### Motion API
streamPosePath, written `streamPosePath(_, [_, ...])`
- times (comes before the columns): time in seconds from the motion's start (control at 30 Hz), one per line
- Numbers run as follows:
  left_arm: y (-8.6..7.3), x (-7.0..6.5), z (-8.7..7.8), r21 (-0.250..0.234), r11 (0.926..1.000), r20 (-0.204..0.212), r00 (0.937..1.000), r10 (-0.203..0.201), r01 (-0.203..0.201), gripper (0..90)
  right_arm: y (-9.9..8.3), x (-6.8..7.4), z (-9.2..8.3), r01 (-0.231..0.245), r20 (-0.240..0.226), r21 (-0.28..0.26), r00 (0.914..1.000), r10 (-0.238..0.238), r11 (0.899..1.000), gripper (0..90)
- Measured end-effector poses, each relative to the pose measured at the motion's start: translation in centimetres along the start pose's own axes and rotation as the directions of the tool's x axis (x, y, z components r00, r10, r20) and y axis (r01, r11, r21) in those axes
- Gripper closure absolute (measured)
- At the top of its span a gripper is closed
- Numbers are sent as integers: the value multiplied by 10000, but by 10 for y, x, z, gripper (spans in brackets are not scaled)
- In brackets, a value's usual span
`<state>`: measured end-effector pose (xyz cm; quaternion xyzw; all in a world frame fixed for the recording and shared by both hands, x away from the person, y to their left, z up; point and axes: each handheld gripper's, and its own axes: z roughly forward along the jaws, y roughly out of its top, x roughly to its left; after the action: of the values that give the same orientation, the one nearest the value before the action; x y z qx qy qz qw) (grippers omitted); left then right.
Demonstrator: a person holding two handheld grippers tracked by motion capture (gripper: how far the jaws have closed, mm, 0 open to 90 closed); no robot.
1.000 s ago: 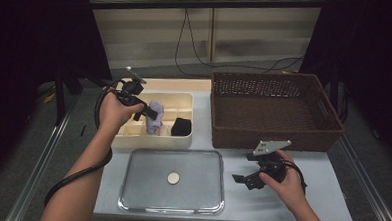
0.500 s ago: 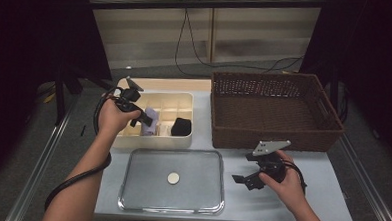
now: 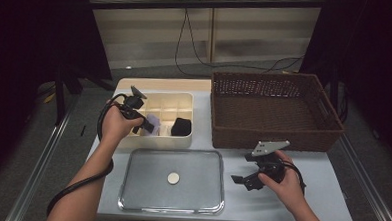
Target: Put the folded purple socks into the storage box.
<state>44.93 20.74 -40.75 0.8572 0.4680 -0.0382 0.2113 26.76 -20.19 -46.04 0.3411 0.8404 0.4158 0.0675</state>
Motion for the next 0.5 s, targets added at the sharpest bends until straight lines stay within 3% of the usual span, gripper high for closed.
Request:
streamPosePath(0.33, [-6, 0, 16, 438, 9989, -44, 9999, -144, 146, 716, 1, 1, 0, 85, -48, -8, 10000, -85, 10000, 60])
streamPosePath(0.5, [-6, -2, 17, 499, 9987, -142, 9998, -108, 115, 711, 1, 1, 0, 104, -55, 6, 9999, -104, 9999, 60])
